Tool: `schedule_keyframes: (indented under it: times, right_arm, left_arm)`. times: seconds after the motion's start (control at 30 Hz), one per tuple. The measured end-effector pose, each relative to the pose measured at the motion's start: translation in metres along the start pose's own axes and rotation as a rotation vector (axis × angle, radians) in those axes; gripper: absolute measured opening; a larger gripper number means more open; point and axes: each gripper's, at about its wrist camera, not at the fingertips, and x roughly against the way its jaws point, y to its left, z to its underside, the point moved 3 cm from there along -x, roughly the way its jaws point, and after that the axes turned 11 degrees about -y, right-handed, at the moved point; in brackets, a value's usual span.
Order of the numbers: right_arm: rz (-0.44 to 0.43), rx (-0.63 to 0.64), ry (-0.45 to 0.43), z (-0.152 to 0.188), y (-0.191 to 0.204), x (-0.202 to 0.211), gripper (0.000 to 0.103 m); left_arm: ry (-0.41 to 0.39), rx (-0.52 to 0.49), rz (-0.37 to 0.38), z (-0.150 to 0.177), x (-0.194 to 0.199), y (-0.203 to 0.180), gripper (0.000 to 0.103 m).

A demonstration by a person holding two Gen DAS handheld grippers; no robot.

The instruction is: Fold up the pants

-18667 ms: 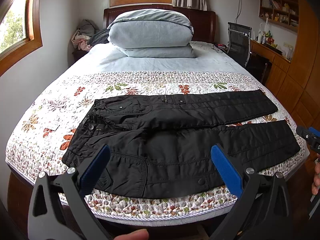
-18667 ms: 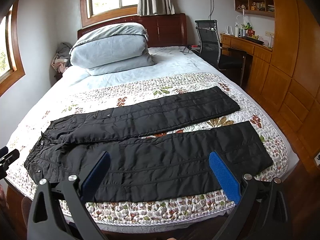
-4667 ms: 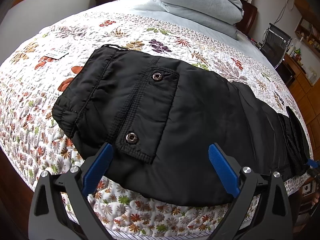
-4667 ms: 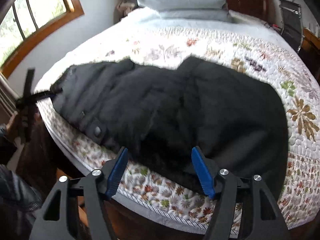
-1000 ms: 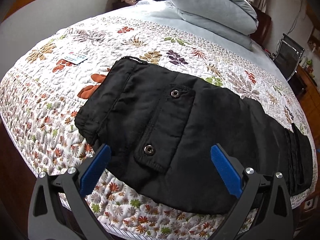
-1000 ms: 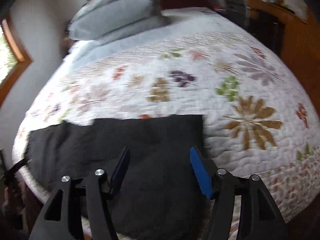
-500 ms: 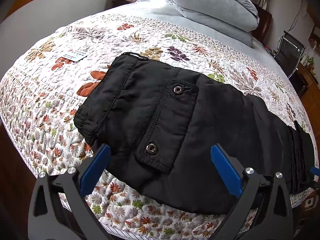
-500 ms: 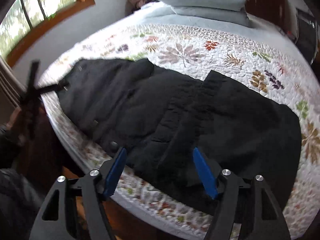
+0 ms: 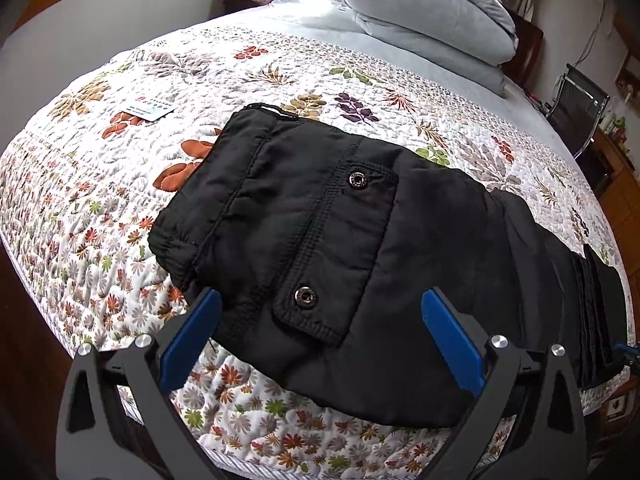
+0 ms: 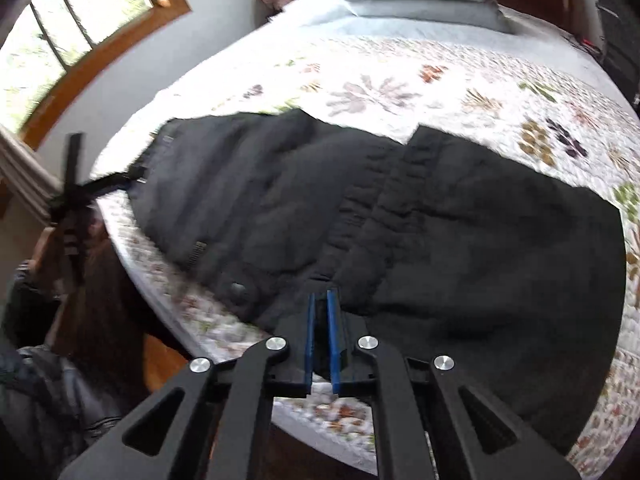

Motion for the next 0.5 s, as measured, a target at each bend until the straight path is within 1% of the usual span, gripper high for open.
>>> schedule_keyframes:
  times: [0.07, 0.17, 0.27, 0.4, 0.5]
  right_arm:
    - [0.0, 0.011, 0.023, 0.003, 0.001, -0.005, 0.006]
    - [0.006, -0.018, 0.062, 0.013, -0.005, -0.02, 0.006]
    - [0.001, -0.04, 0.064, 0.017, -0.007, -0.024, 0.007]
    - [0.003, -0.025, 0.072, 0.02, -0.006, -0.024, 0.011]
    - [0.015, -0.006, 0.08, 0.021, -0.005, -0.024, 0.014]
  left_arm:
    - [0.0, 0.006, -0.002, 0.0, -0.001, 0.0, 0.1]
    - [-0.001, 0.008, -0.004, 0.0, -0.001, 0.0, 0.1]
    - [-0.002, 0.014, 0.006, -0.001, 0.002, 0.002, 0.1]
    - [-0.027, 0.049, 0.01, -0.005, 0.013, 0.009, 0.1]
    - [-0.034, 0.077, -0.006, -0.005, 0.021, 0.017, 0.1]
